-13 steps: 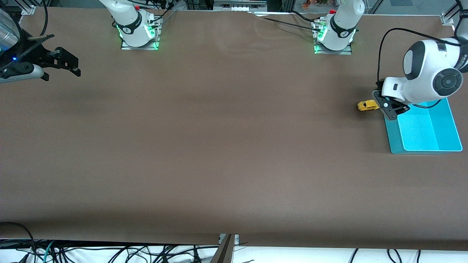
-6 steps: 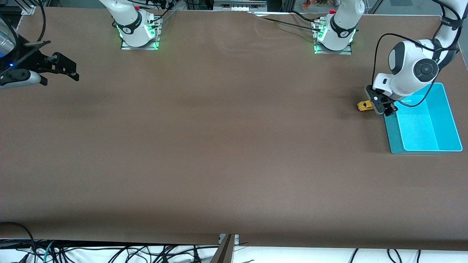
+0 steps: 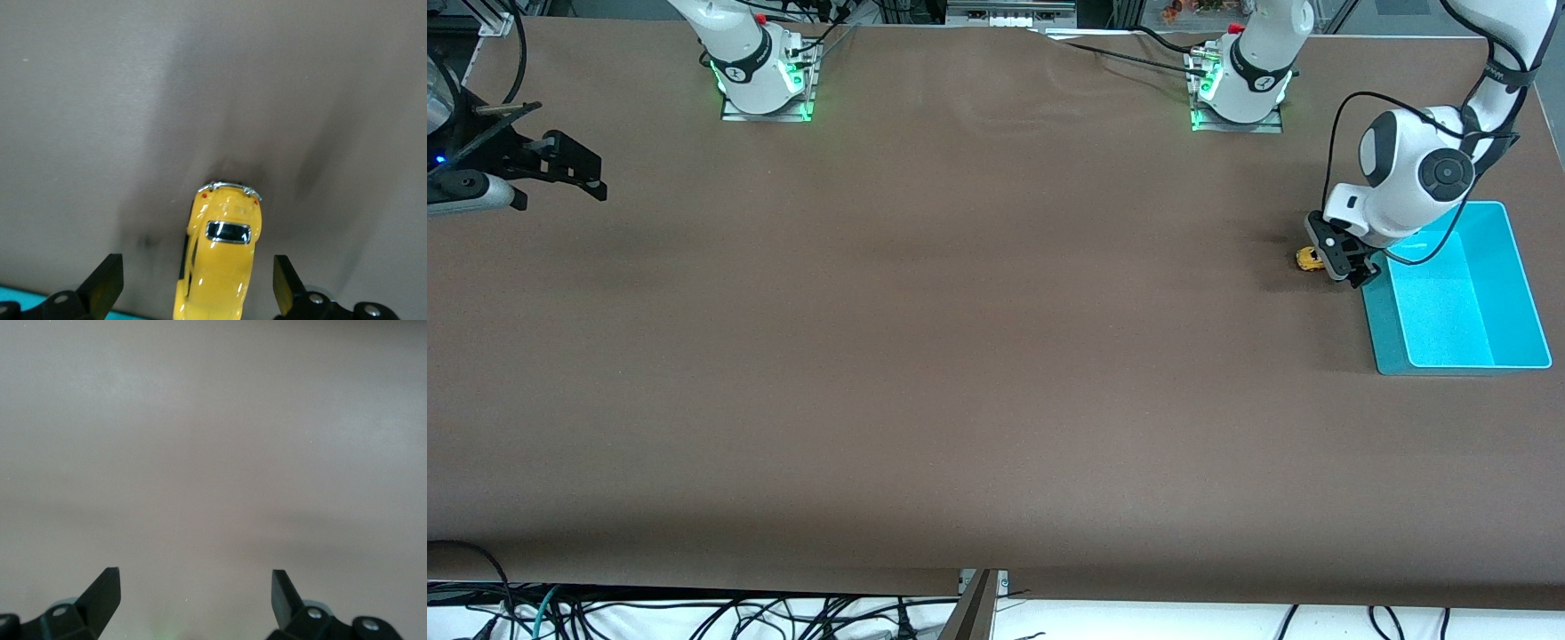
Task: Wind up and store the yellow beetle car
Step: 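Close the left gripper around the yellow car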
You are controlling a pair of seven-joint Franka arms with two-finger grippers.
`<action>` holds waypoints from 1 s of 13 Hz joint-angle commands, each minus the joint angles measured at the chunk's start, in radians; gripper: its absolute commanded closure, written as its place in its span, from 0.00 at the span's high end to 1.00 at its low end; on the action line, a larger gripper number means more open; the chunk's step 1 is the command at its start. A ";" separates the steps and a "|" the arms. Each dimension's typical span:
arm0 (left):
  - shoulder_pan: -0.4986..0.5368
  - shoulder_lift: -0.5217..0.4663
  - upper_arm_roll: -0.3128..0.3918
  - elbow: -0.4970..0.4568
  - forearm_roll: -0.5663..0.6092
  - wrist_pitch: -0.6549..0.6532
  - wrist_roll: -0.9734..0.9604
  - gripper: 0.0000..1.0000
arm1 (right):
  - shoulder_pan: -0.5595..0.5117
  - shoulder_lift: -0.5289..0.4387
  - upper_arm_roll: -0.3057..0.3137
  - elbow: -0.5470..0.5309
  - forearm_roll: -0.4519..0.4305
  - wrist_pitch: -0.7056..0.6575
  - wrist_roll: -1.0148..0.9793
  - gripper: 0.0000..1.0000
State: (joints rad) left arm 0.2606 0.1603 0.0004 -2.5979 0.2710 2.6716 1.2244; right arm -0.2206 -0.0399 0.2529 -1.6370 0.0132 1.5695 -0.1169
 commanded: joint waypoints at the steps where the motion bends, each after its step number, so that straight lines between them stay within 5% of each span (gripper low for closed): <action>1: 0.041 0.036 -0.008 -0.007 0.069 0.060 0.015 0.86 | 0.009 0.029 -0.003 0.051 -0.015 -0.031 0.016 1.00; 2: 0.057 0.045 -0.008 -0.005 0.095 0.065 0.015 0.71 | 0.009 0.031 -0.003 0.051 -0.015 -0.031 0.013 1.00; 3: 0.057 0.048 -0.008 -0.004 0.115 0.065 0.015 0.45 | 0.007 0.031 -0.003 0.051 -0.015 -0.031 0.011 1.00; 5: 0.057 0.047 -0.010 -0.002 0.116 0.065 0.017 0.28 | 0.007 0.031 -0.003 0.049 -0.015 -0.034 0.014 1.00; 10: 0.057 -0.045 -0.066 0.005 0.091 -0.061 0.032 0.18 | 0.007 0.037 -0.003 0.049 -0.015 -0.046 0.014 1.00; 13: 0.051 -0.149 -0.198 0.065 -0.154 -0.348 0.034 0.19 | 0.010 0.037 -0.001 0.051 -0.015 -0.046 0.019 1.00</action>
State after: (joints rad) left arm 0.3053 0.1034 -0.1243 -2.5573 0.2251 2.4852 1.2439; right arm -0.2199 -0.0183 0.2528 -1.6215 0.0110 1.5502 -0.1166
